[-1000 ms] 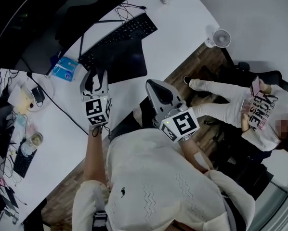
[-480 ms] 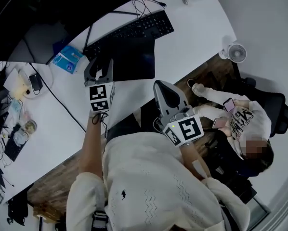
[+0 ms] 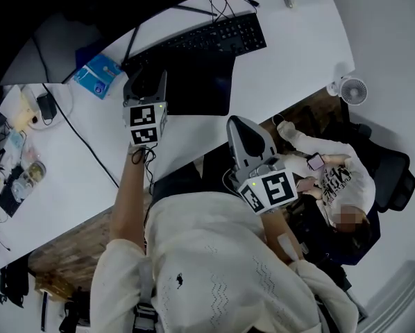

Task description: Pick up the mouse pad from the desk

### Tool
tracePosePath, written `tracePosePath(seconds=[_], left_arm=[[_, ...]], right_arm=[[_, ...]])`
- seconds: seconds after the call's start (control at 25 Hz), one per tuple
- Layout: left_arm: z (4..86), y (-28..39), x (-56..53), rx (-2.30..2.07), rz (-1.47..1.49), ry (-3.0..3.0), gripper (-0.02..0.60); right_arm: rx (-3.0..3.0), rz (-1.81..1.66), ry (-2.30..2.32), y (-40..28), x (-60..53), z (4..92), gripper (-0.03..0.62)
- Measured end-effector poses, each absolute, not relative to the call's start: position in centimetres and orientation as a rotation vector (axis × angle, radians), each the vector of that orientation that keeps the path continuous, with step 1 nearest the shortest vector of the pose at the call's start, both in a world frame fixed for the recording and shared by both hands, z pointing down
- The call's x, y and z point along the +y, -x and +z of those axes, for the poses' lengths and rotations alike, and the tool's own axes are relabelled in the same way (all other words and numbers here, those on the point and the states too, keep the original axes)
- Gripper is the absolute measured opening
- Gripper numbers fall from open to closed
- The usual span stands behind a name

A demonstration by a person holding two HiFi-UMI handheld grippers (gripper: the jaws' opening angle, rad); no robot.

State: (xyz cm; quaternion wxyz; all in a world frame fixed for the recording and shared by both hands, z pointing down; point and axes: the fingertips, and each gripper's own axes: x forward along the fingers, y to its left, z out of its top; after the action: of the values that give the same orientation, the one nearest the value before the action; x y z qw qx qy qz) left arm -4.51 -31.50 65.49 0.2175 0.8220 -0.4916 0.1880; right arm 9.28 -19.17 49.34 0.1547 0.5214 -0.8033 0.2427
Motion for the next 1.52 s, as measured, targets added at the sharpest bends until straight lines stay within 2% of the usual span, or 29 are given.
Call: tracePosePath(seconds=[0.4,0.96,1.52], left_arm=[[68.0,3.1,-34.0,-1.324,0.647,-2.205,0.216],[70.3,3.5,-35.1,-1.317,0.774,-2.14,0.216],[70.9,3.6,-34.8,-1.325,0.816,-2.117,0.157]], right_arm=[[-2.307,0.788,-1.41,-8.3,-20.0,51.4,0.002],[-2.298,0.839,-1.368,-8.9,-21.5,53.1,0.002],[-2.32,0.85,-1.302,-8.2,-23.2,53.8,0.002]])
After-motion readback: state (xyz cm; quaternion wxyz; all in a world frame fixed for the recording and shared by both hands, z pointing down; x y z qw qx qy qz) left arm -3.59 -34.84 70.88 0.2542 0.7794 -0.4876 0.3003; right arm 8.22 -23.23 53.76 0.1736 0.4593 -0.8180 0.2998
